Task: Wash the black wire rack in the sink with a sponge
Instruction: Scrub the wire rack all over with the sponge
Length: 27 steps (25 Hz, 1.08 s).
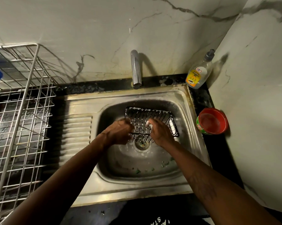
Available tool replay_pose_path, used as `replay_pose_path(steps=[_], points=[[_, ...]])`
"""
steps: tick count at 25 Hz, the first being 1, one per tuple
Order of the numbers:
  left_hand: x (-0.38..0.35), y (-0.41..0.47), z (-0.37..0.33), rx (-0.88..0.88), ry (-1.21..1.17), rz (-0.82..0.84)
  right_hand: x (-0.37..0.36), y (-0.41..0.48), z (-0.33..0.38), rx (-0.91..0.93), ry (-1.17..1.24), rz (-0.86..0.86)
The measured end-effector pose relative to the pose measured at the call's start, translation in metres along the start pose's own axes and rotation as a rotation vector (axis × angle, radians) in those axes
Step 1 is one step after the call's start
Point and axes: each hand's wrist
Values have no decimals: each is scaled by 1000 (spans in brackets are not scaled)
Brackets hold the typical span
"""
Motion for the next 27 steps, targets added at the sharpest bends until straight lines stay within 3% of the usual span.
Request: replay_pose_path(steps=[3,8,17,23,27], points=[[-27,-3,7,7,67,134,-7,0,-8,-97,18,53],[-45,10,12,5,89,235,-12,9,-12,-284,153,-35],[-3,76,-20,90,-196,-85,10,1,-17,-269,318,-124],[34,114,-74,24,-313,-332,63,-20,-37,-199,425,-416],[61,142,-114,-59,-338,-473,98,-31,-64,-184,353,-673]])
Point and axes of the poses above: each hand's wrist, its own y-axis towards the middle knuckle, its own x-axis out of the back of the hand, z = x × y, and after that the axes turned 14 degrees about -x, right-handed
